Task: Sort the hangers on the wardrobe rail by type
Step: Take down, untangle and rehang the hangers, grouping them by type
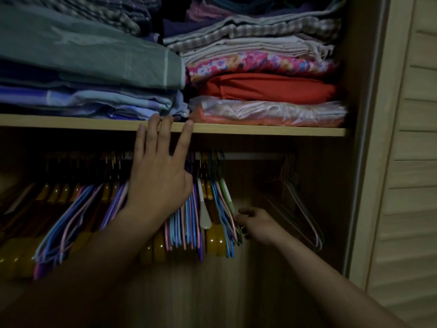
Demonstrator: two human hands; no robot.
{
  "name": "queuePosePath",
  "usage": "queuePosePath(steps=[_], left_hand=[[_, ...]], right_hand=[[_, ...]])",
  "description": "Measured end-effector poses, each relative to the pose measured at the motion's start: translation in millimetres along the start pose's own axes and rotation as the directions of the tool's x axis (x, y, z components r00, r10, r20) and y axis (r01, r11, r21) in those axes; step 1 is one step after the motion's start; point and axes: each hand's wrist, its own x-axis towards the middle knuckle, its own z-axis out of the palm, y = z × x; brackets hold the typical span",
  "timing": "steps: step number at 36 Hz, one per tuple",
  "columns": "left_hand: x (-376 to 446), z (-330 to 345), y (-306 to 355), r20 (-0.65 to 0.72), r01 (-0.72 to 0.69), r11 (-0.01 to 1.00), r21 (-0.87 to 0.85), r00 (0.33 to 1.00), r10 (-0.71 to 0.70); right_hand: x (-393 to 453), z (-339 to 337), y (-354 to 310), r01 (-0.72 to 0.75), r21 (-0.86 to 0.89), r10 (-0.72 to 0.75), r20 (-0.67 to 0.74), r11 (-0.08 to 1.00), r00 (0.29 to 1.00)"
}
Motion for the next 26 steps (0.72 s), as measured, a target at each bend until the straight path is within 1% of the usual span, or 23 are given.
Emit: queuePosePath(steps=[3,6,11,16,21,26], left_hand=[[-0.2,-0.6,-0.7,0.006,-0.004,1.0,0.0,1.0,0.004],[0.2,-0.8,1.0,0.006,0.006,1.0,-0.001,1.0,-0.006],[0.9,0.8,1.1,0.003,0.008,1.0,0.007,1.0,-0.008],[1.5,4.8,0.6,-0.01,0.002,1.0,0.01,1.0,-0.002],[2.1,6.7,0.4,-0.006,0.008,1.0,0.022,1.0,-0.008],[1.8,7.9,-1.2,-0.017,0.004,1.0,0.019,1.0,-0.004]], right_hand=[[3.6,1.2,1.7,-0.055,0.09,0.052,0.034,0.994,0.998],[6.7,3.9,2.6,-0.076,0.144,0.073,0.023,0.987,0.997],[6.0,5.1,-0.9,-0.059,0.132,0.061,-0.007,0.99,0.998],[0.8,2.6,-4.7,-0.047,0.178,0.049,-0.007,0.983,0.999],[2.8,-0.1,-4.5,-0.014,0.093,0.023,-0.094,0.996,0.995],[5.4,-7.2,-0.3,0.018,0.099,-0.007,-0.105,0.995,0.994]])
